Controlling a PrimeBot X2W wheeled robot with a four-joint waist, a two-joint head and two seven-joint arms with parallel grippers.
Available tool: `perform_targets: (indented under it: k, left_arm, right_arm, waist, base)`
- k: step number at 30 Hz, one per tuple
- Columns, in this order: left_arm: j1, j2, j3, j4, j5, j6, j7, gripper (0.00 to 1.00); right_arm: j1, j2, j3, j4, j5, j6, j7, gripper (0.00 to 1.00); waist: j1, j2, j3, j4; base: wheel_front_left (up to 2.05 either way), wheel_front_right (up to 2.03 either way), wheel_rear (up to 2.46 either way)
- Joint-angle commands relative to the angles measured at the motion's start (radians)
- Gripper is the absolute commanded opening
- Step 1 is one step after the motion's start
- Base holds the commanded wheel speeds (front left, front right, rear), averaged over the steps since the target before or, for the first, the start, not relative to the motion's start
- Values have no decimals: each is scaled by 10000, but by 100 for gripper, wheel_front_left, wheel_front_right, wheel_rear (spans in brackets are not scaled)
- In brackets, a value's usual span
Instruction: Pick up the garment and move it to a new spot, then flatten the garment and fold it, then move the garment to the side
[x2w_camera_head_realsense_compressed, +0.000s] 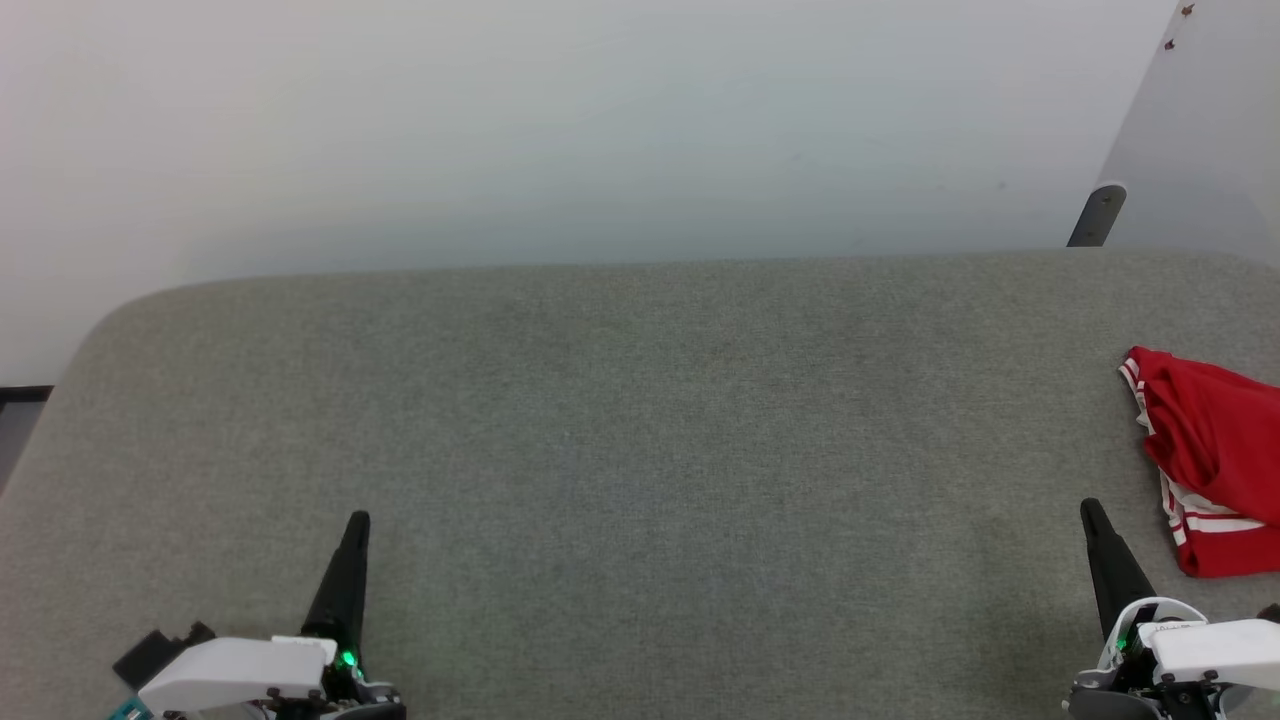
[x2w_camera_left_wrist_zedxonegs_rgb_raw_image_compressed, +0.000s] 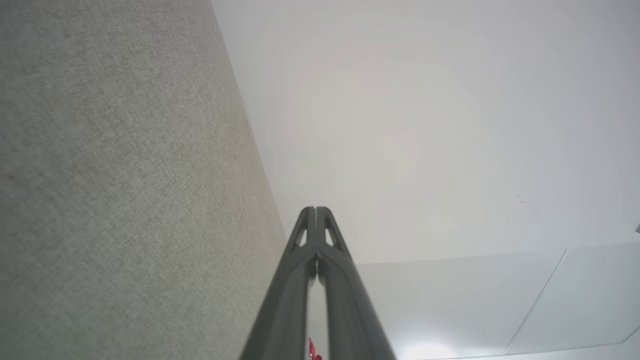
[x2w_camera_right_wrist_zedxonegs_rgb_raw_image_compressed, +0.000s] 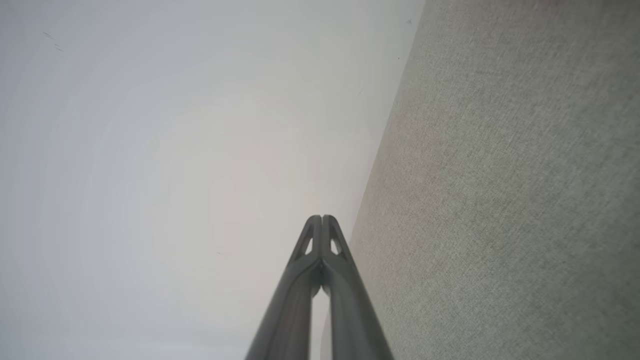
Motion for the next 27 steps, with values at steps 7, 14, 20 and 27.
perform_targets:
  k: [7,14,20,27]
  left_arm:
    - [-186,-82,64,-57,-487,-44,162,0]
    - [-256,-155,90,-66,-879,-47,287,0]
    - [-312,-206,108,-77,-1173,-49,390,0]
    - [-302,-195,104,-74,-1152,-49,387,0]
  right_arm:
    - [-173,58,-64,-83,626,-6,171,0]
    - [-214,114,-91,-115,1113,-5,288,0]
    - [-243,158,-112,-136,1494,-5,376,0]
    - [-181,150,-103,-124,1458,-5,375,0]
  waist:
    - [0,0,37,-15]
    - [0,0,76,-31]
    - [0,0,107,-44]
    - [0,0,107,-44]
  base:
    - [0,0,0]
    - [0,0,0]
    - [0,0,0]
    - [0,0,0]
